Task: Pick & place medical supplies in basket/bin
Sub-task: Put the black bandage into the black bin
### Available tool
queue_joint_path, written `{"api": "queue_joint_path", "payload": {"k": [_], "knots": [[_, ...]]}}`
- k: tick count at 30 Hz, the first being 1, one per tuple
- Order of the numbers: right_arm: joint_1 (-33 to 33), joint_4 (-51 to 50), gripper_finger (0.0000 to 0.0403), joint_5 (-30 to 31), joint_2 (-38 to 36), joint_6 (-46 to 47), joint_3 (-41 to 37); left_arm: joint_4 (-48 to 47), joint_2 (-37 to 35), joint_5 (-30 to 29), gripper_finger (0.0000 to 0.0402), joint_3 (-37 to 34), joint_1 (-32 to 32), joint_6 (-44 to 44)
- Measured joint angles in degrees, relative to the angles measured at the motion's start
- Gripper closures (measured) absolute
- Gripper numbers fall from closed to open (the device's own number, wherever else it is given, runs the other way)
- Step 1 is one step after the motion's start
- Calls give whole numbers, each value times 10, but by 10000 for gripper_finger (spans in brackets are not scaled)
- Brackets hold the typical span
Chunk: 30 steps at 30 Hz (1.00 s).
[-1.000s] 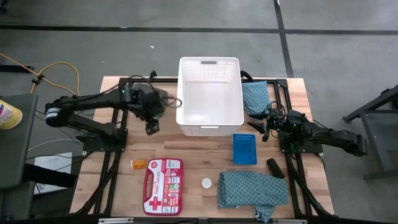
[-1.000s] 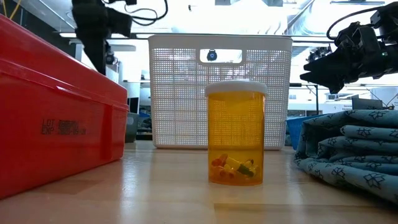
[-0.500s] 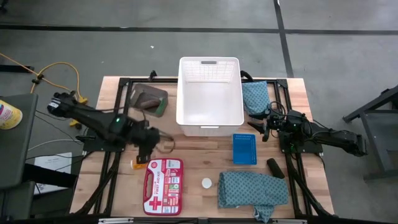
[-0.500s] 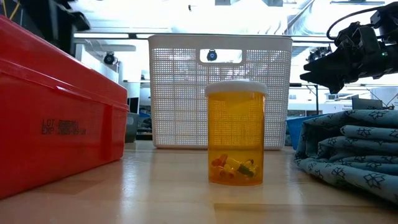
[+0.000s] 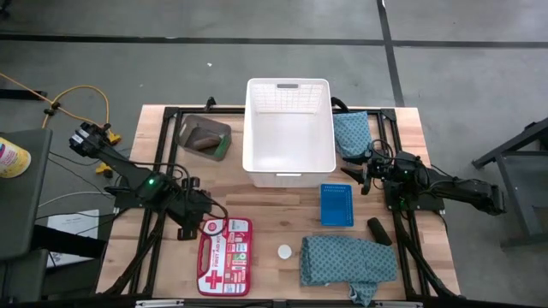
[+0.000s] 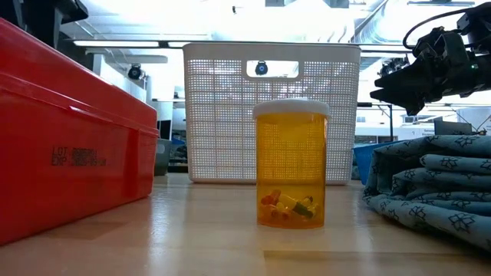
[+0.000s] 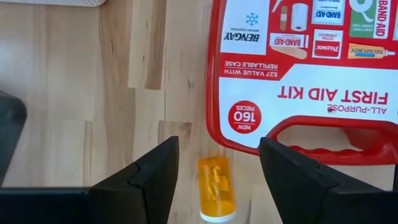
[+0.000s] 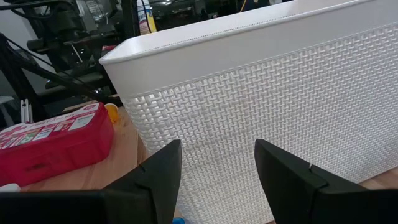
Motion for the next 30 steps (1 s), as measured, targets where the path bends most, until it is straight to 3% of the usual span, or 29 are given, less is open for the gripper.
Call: {"api": "queue_joint_path", "payload": {"k": [21, 30], "knots": [[0, 0, 211, 0, 0, 0, 0, 0, 0, 1, 186, 0, -1, -11], [0, 0, 211, 0, 0, 0, 0, 20, 0, 5, 186, 0, -44, -22]]}}
